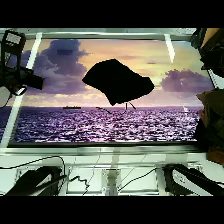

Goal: Fold the clothes and pants, and hang the long-sleeved shirts on hangers.

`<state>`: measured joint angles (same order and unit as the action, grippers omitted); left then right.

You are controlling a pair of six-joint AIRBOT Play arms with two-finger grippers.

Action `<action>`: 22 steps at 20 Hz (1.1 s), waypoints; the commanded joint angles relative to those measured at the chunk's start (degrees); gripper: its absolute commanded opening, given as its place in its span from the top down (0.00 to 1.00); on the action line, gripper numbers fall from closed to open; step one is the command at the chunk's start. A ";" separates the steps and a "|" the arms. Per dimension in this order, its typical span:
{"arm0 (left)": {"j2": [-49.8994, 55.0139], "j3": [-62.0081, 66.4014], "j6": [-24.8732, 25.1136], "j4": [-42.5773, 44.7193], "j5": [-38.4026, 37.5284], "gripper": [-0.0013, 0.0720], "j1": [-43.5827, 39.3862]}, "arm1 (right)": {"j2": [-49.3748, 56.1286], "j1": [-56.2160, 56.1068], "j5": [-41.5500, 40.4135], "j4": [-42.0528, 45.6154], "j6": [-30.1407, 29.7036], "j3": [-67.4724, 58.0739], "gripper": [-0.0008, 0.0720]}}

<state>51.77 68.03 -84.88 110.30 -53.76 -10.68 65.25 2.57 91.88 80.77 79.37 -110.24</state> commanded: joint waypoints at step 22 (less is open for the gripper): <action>7.04 0.00 0.00 -8.35 1.97 0.22 0.07 | 0.72 -0.07 -7.48 -5.49 1.66 -0.02 0.97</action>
<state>58.39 68.03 -84.90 101.86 -51.66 -10.68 65.45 2.55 86.87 79.13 76.42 -110.24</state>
